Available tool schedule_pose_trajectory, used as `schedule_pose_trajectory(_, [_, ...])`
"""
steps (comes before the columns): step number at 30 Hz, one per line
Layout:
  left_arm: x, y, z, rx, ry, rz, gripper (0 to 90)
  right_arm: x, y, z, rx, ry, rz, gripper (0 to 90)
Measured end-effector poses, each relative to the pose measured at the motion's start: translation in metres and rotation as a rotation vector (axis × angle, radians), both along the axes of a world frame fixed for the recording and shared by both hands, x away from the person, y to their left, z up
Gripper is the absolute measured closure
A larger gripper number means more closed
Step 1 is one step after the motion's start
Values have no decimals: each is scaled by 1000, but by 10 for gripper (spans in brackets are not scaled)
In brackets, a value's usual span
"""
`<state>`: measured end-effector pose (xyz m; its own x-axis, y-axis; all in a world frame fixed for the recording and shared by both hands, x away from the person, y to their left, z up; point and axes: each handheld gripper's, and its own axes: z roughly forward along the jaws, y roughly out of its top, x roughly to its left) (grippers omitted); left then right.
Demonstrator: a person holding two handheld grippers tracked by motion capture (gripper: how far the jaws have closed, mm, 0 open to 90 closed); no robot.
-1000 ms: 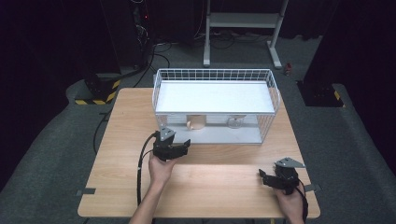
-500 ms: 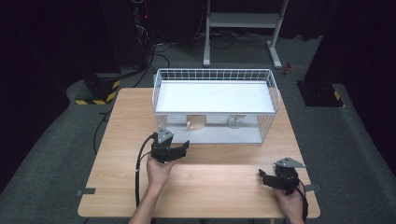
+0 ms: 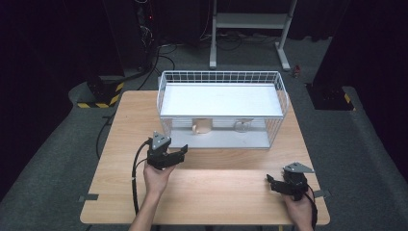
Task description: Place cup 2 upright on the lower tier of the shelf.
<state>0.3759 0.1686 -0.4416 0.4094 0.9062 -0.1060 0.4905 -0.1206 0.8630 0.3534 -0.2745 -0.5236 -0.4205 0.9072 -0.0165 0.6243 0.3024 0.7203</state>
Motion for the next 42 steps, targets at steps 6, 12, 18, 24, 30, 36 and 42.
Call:
schedule_pose_trajectory(6, [-5,7,1,-3,-2,6,283,0,0,0,-1,-1,-1,233])
schedule_pose_trajectory(12, [-10,15,-3,-22,12,7,280,0,0,0,1,2,-4,233])
schedule_pose_trajectory(18, [-14,21,-6,-25,18,17,279,0,0,0,2,2,-4,233])
schedule_pose_trajectory(24, [-18,26,-8,-38,18,25,279,0,0,0,1,2,-4,233])
schedule_pose_trajectory(30, [-22,30,-9,-44,15,33,279,0,0,0,1,2,-4,233])
schedule_pose_trajectory(36, [-27,36,-11,-46,13,47,278,0,0,0,1,2,-5,233])
schedule_pose_trajectory(42, [-31,40,-12,-46,10,59,277,0,0,0,1,2,-4,233])
